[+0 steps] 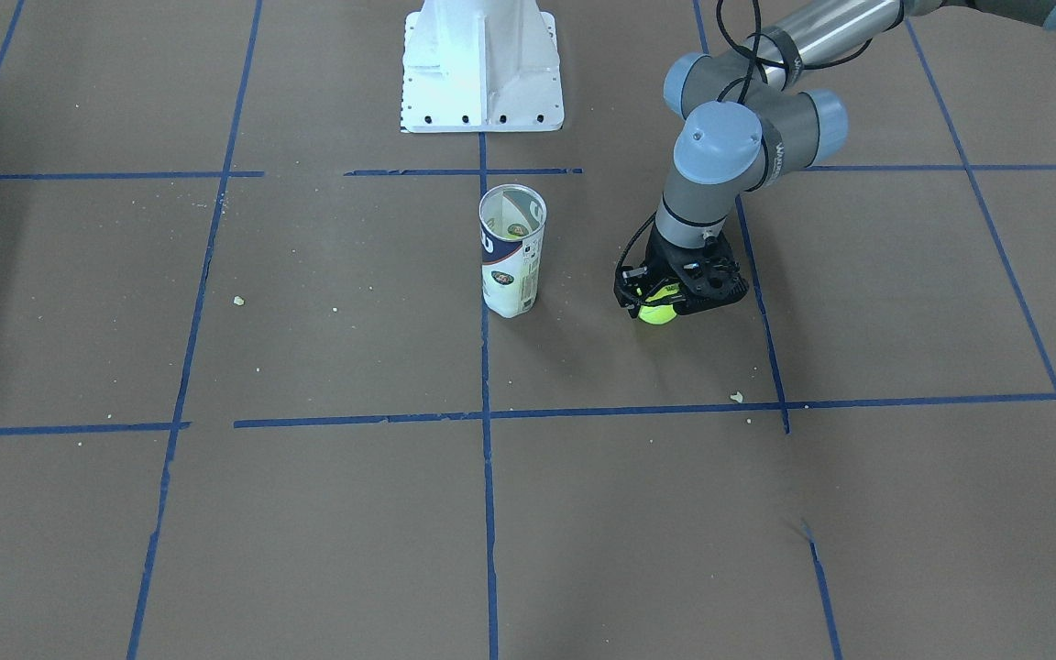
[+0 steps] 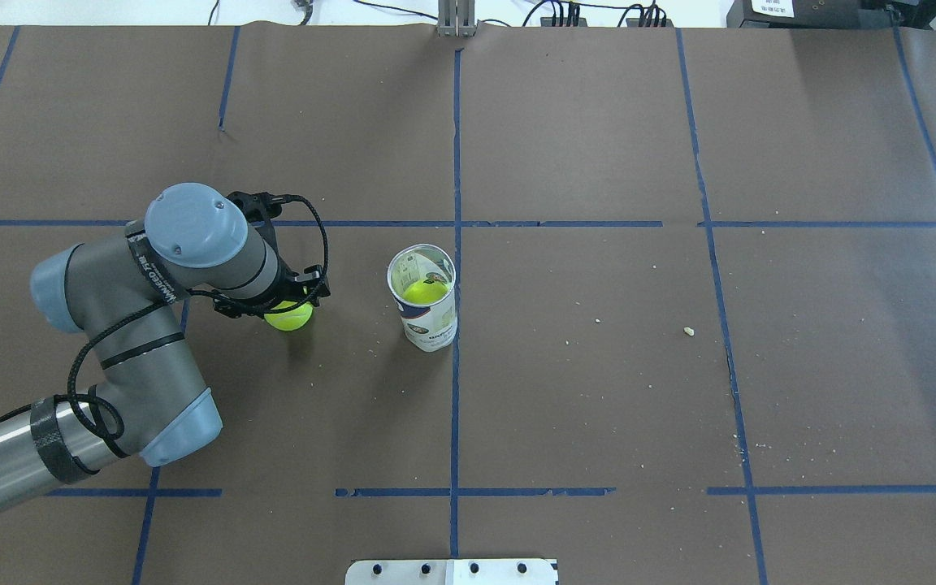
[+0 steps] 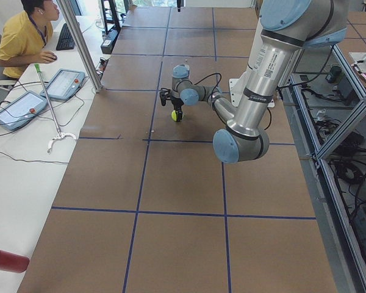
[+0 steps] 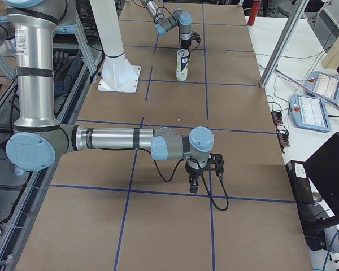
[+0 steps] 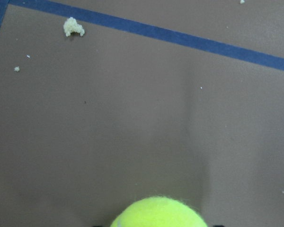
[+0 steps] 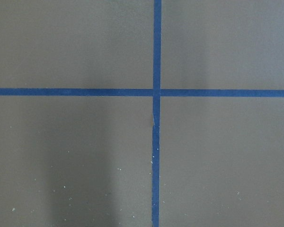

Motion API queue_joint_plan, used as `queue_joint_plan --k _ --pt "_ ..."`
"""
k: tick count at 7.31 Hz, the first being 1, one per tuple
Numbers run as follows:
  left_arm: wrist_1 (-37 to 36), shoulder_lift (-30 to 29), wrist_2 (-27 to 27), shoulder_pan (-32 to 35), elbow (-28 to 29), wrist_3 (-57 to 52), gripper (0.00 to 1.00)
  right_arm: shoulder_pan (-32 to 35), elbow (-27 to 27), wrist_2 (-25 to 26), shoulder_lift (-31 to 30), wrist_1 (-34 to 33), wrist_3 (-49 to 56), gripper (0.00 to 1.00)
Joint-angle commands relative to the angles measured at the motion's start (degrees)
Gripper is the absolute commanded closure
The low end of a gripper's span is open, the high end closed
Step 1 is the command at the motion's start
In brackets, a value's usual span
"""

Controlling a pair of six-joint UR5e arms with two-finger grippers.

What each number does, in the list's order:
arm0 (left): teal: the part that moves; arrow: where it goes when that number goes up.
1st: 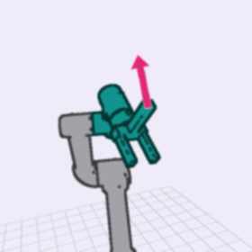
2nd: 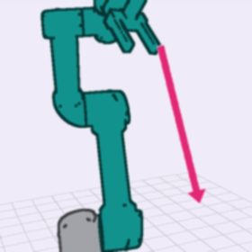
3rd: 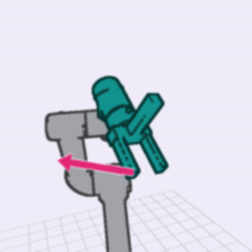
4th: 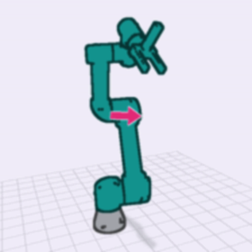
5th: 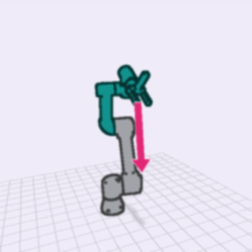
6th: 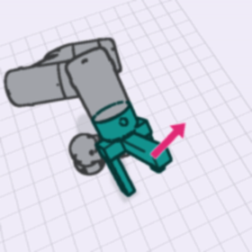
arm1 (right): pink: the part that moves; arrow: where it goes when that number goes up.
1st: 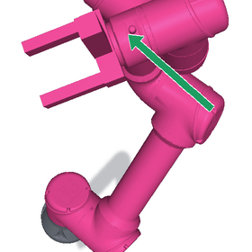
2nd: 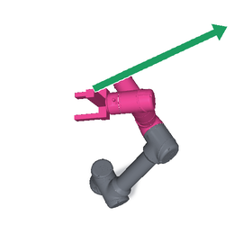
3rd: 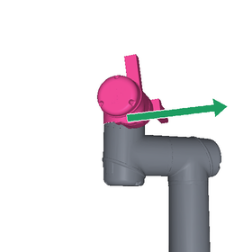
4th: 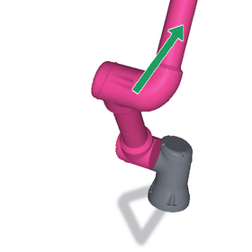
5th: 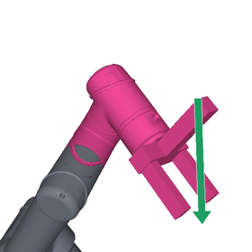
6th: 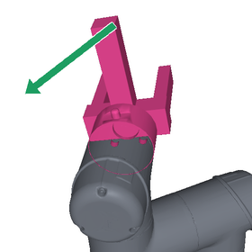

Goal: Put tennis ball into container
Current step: 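Close the left gripper around the tennis ball, then lift the ball with the left gripper and carry it above the clear can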

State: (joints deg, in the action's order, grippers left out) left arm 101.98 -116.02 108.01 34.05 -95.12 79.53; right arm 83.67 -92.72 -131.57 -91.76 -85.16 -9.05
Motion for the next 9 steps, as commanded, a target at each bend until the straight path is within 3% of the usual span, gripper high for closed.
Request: queue_joint_plan --k 1,3,4,5,6,9 --pt "-1.9 0.0 0.1 1.4 -3.4 0.1 1.00 0.0 0.0 0.0 0.0 0.0 0.0 0.00" --pt "-18.0 -3.0 0.6 2.9 -18.2 0.8 1.00 0.0 0.0 0.0 -0.1 0.0 0.0 0.00" --pt "-24.3 -8.3 3.4 2.7 -19.9 2.2 1.00 0.0 0.0 0.0 0.0 0.0 0.0 0.00" --pt "-25.9 -13.0 7.5 2.4 -19.4 12.8 1.00 0.0 0.0 0.0 0.0 0.0 0.0 0.00" --pt "-26.2 -16.9 8.0 2.3 -19.4 19.5 1.00 0.0 0.0 0.0 0.0 0.0 0.0 0.00" --pt "-27.1 -23.4 7.7 2.3 -14.2 22.6 1.00 0.0 0.0 0.0 0.0 0.0 0.0 0.00"
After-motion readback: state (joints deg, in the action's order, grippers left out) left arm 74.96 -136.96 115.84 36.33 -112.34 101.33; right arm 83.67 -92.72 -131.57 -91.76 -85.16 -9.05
